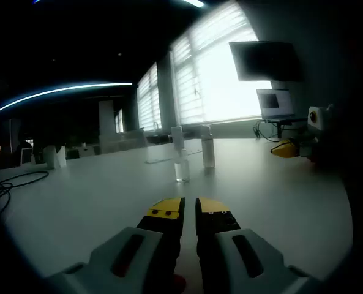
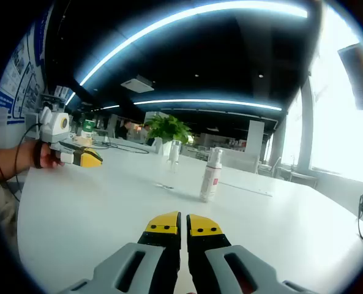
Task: Clamp pump bottle remove cover press pump head put on cover
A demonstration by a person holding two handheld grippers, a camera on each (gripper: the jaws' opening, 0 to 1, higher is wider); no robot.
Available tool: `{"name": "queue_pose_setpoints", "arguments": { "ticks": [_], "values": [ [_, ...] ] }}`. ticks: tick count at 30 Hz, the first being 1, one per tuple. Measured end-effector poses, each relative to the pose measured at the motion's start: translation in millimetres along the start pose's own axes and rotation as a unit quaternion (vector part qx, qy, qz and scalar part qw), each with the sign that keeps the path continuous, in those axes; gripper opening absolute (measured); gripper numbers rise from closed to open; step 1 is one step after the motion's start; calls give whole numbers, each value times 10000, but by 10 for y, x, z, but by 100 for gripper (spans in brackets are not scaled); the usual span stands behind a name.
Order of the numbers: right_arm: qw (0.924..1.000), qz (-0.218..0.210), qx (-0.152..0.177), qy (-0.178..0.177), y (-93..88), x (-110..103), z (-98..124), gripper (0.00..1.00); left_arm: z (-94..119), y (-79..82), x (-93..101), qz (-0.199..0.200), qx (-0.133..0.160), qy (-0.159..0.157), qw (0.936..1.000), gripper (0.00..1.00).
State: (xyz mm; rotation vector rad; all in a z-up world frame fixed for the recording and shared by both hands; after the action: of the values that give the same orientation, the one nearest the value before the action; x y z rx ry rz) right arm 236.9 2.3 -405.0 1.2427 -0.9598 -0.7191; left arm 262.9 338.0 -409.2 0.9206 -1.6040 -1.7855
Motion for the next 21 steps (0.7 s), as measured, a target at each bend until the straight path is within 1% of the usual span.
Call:
{"name": "queue_pose_setpoints", "arguments": {
  "ticks": [9, 13, 16, 21],
  "values": [
    [10000, 37, -37, -9, -7, 6, -11, 0, 3, 4, -4, 13, 22, 14, 10000, 1],
    [10000, 61, -45, 0, -11, 2, -9, 0, 10, 7, -19, 61, 47, 32, 10000, 2],
    [10000, 68, -51, 1, -12, 3, -11, 0, 11, 11, -34, 93, 74, 80, 9999, 5],
    [9999, 91, -64, 17, -14, -4, -14, 0, 11, 7, -31, 40, 54, 70, 10000, 6]
  ]
}}
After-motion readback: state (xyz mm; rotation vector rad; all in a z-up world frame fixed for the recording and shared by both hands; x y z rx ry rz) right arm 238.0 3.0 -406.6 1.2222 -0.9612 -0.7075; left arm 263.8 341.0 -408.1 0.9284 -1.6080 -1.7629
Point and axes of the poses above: the point that each gripper's makers call its tool centre point, and the gripper's own axes: z roughly backward along the fingers, x roughly to its right, y roughly out of its top, the point moved 9 cm from there along z, roughly backward along the fingers, and after that the axes turned 1 degree about -y, right-handed, at the moved point
